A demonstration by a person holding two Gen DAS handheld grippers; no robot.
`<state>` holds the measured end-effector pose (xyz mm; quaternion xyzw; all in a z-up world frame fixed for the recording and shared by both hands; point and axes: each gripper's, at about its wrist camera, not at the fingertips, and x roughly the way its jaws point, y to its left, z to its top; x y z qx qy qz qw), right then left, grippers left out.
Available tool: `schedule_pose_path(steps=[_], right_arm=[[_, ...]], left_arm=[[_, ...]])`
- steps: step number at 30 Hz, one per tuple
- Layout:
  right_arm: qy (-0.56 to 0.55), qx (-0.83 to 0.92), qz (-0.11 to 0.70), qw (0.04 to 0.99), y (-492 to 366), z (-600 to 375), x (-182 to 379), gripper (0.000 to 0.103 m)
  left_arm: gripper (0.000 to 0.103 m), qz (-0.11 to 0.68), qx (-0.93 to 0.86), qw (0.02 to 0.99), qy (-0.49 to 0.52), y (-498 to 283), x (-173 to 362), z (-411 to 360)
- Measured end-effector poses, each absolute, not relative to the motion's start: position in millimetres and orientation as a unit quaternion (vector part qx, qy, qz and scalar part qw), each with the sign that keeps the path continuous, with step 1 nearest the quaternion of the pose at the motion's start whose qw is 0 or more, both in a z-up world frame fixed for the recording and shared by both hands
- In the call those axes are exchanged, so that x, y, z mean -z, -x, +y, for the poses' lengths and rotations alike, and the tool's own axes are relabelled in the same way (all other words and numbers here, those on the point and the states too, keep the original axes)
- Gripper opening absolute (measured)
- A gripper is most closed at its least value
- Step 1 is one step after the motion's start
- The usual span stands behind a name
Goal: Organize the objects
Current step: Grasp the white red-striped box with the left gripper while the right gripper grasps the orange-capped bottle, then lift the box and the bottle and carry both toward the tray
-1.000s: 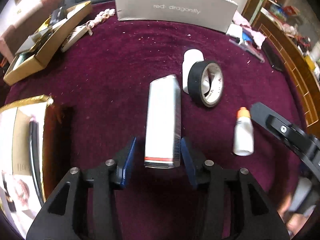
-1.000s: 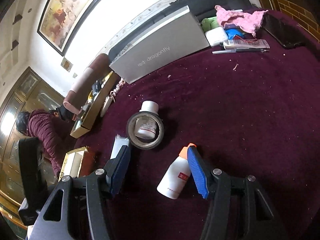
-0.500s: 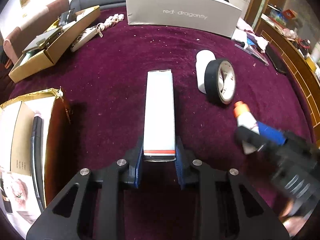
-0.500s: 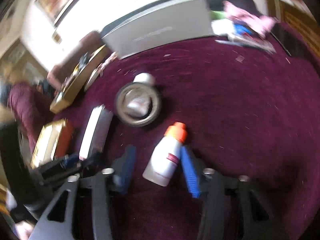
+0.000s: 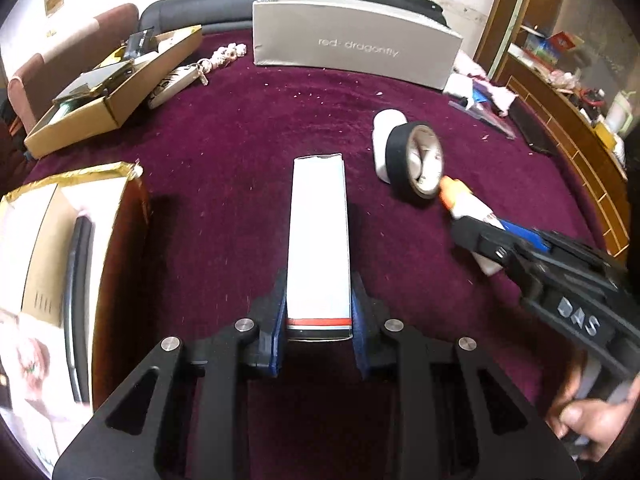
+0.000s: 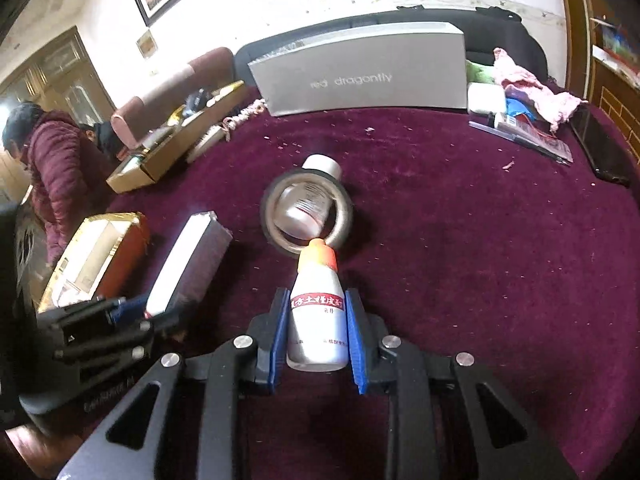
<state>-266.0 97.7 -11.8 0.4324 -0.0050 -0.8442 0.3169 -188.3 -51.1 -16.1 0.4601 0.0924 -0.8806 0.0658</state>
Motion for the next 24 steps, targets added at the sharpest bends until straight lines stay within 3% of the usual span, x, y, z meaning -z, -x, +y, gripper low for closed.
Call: schedule_pose_path(steps=[24], right_arm=[[-0.41,0.828,-0.016,0.381,199.6,69.6,-18.2,0.026]], left_arm=[[0.027,0.039,0.918,0.088,-0.384,61.3,-25.1,-59.3]])
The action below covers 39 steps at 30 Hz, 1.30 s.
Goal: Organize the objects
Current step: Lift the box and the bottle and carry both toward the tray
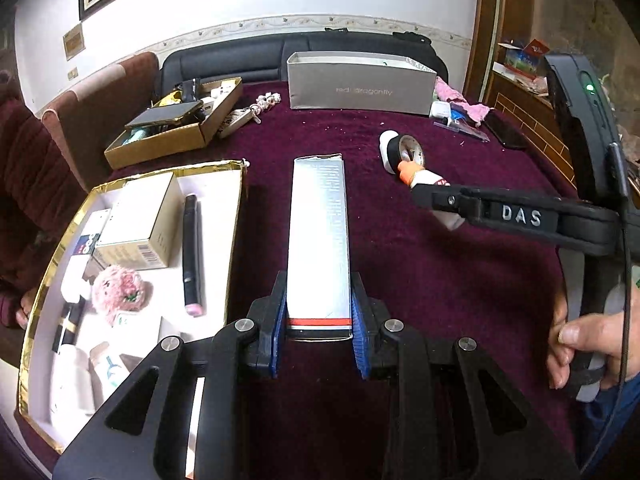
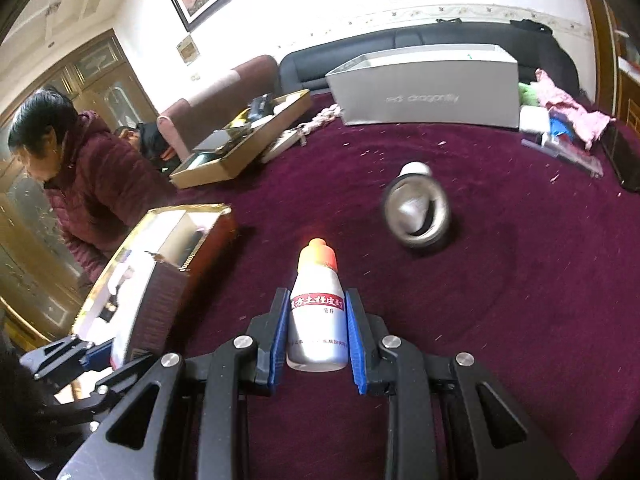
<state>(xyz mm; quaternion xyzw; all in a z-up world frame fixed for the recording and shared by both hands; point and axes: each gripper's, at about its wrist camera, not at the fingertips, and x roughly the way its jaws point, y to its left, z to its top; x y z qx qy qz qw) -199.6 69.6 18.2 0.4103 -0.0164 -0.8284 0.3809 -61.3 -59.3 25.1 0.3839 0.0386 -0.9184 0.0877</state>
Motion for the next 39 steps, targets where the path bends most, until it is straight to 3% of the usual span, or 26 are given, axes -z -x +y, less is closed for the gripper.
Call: schedule_pose_path(steps=[14,39], right_arm=[[-0.401,0.816,-0.034,0.415,130.7,44.7,-26.2,0.026],[-0.404,0.789,0.047,0.46,72.5,-67.9,-26.9,0.026]], left_arm=[[0.027,0.046,0.927,0.081,-0.363,20.1,-32.5,-78.0],[0.027,0.141,0.914,0.144,-0.353,-50.5,-5.2,-193.6]])
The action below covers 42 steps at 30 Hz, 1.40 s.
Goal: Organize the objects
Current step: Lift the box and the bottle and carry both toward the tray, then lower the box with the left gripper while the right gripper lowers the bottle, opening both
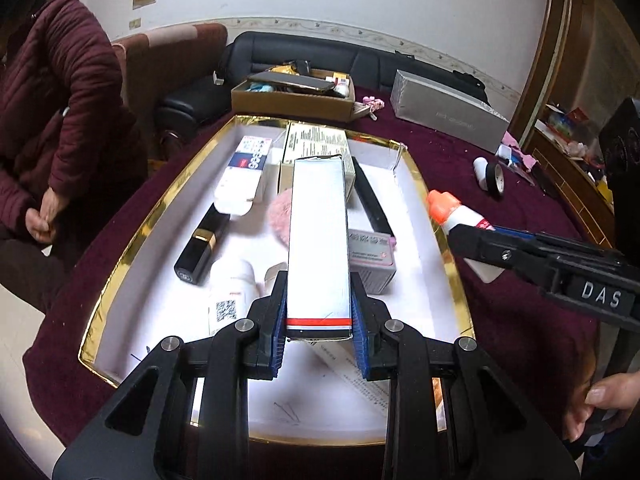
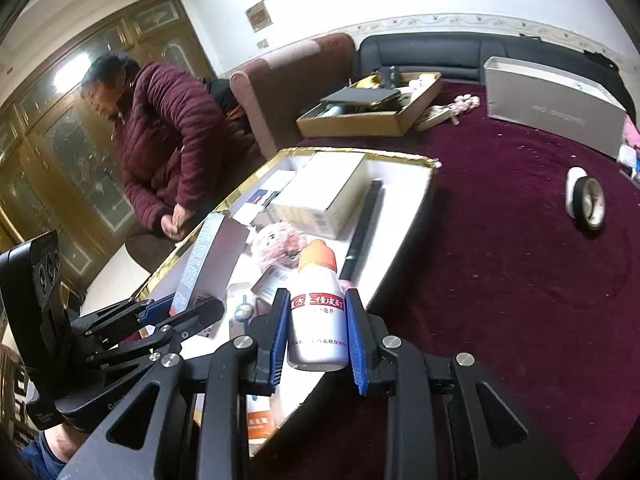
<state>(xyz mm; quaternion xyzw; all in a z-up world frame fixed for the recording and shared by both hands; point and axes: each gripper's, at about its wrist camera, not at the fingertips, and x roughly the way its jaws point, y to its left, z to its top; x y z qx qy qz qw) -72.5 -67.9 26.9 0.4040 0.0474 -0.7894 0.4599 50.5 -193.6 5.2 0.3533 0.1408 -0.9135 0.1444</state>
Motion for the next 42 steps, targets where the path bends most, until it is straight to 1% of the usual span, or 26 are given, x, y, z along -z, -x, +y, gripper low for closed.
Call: schedule_pose_path(steps=[16,29,42], right_arm=[[-0.422,0.764,0.097,0.479,35.4,-97.0,4.9,0.026],[-0.418,0.779,0.104,0.457,50.1,-108.1,7.4,0.026],[-0.435,0.781,0.114,0.434,82.0,-131.2,11.7,0.026]], left_arm=[[0.027,0.145,0.905,0.147,-0.372,-53.8,13.8,-195.6],[0.027,0.14,0.904,0.15,-0.375,-53.2,17.4,-195.0],[0.027,0.129,0.904,0.144,-0.38,-52.1,17.8,-189.9]])
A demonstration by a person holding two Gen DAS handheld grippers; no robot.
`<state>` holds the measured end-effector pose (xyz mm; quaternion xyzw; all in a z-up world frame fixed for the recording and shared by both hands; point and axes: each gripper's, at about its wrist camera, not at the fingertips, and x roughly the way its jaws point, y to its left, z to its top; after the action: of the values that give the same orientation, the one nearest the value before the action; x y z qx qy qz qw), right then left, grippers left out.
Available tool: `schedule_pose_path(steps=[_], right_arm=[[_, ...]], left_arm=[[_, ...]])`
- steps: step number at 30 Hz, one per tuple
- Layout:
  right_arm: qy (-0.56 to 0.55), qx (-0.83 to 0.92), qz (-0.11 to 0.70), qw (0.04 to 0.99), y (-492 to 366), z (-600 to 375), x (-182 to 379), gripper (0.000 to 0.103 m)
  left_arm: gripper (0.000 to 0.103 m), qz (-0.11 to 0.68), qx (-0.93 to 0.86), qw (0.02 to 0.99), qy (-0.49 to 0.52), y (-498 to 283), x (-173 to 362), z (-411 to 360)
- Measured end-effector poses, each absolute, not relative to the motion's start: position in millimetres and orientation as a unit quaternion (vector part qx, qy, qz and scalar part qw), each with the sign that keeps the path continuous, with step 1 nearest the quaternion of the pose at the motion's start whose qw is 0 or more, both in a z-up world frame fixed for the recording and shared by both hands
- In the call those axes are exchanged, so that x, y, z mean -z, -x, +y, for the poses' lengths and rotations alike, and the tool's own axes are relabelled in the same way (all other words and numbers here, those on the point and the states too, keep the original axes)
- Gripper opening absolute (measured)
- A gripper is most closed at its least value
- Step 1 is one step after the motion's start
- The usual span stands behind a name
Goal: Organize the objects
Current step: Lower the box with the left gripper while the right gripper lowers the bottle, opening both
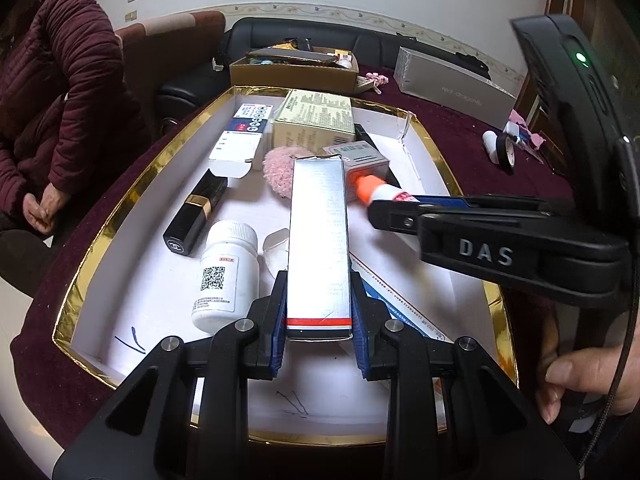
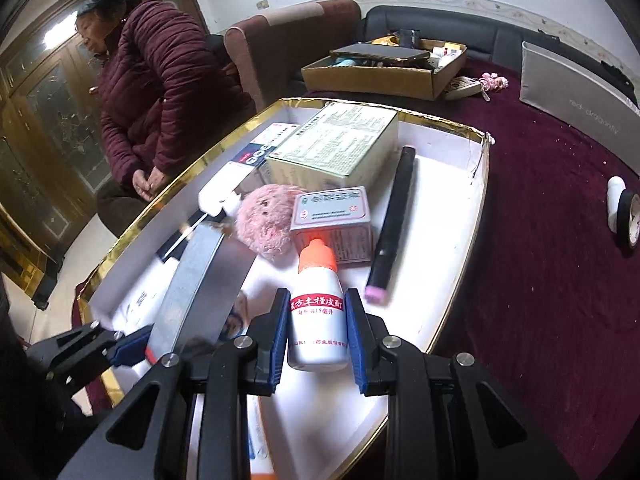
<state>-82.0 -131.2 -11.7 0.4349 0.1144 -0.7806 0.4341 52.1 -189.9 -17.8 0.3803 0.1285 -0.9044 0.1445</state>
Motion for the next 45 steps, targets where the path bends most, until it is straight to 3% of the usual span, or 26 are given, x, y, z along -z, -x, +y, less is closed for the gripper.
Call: schedule_pose_path(steps=[12,37,40,45], right_arm=[[-0.423,0.78,0.141,0.439,67.6,-133.2,12.7,0.026],[-0.424,0.784,0.09,0.445,68.2,-106.0,-1.4,0.027],[-0.426,0.783,0.083,0.445,68.4,-103.5,-2.3,0.027],[-0.428,0.783,0.078,0.445,66.9,-101.5,-3.5,0.033]], left_arm=[[0.027,0.113,0.907,0.151,-0.378,-50.9,18.5,-182.4],[0.03,0.076,0.916,0.167,-0.356,-55.5,8.7,-167.8],[0.041,0.067,0.918,0.173,-0.349,-57.0,6.2,-166.3],[0.044,0.047,0.922,0.188,-0.335,-60.1,1.2,-163.3]])
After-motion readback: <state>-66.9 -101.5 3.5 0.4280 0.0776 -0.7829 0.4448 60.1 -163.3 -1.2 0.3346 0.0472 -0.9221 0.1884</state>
